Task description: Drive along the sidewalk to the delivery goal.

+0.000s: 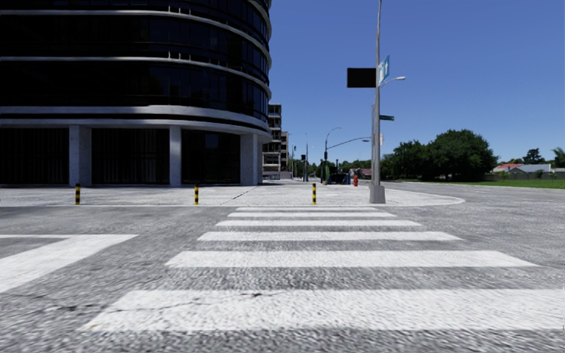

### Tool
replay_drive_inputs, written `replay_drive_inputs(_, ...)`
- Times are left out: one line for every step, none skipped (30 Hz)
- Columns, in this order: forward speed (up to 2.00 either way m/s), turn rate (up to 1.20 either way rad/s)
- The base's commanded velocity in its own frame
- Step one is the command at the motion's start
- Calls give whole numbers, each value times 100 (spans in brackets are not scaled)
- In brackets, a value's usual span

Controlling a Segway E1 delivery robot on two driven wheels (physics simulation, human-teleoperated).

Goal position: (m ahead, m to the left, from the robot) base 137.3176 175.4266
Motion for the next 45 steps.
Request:
replay_drive_inputs(111,0)
replay_drive_inputs(114,0)
replay_drive_inputs(114,0)
replay_drive_inputs(122,0)
replay_drive_inputs(125,0)
replay_drive_inputs(127,0)
replay_drive_inputs(127,0)
replay_drive_inputs(131,0)
replay_drive_inputs(132,0)
replay_drive_inputs(132,0)
replay_drive_inputs(133,0)
replay_drive_inputs(133,0)
replay_drive_inputs(133,0)
replay_drive_inputs(135,0)
replay_drive_inputs(141,0)
replay_drive_inputs(145,0)
replay_drive_inputs(145,0)
replay_drive_inputs(149,0)
replay_drive_inputs(151,0)
replay_drive_inputs(154,0)
replay_drive_inputs(156,0)
replay_drive_inputs(156,0)
replay_drive_inputs(157,0)
replay_drive_inputs(158,0)
replay_drive_inputs(158,0)
replay_drive_inputs(158,0)
replay_drive_inputs(158,0)
replay_drive_inputs(158,0)
replay_drive_inputs(158,0)
replay_drive_inputs(158,0)
replay_drive_inputs(158,0)
replay_drive_inputs(158,0)
replay_drive_inputs(158,0)
replay_drive_inputs(158,0)
replay_drive_inputs(158,0)
replay_drive_inputs(200,0)
replay_drive_inputs(200,0)
replay_drive_inputs(200,0)
replay_drive_inputs(200,0)
replay_drive_inputs(200,0)
replay_drive_inputs(200,0)
replay_drive_inputs(200,0)
replay_drive_inputs(200,0)
replay_drive_inputs(200,0)
replay_drive_inputs(200,0)
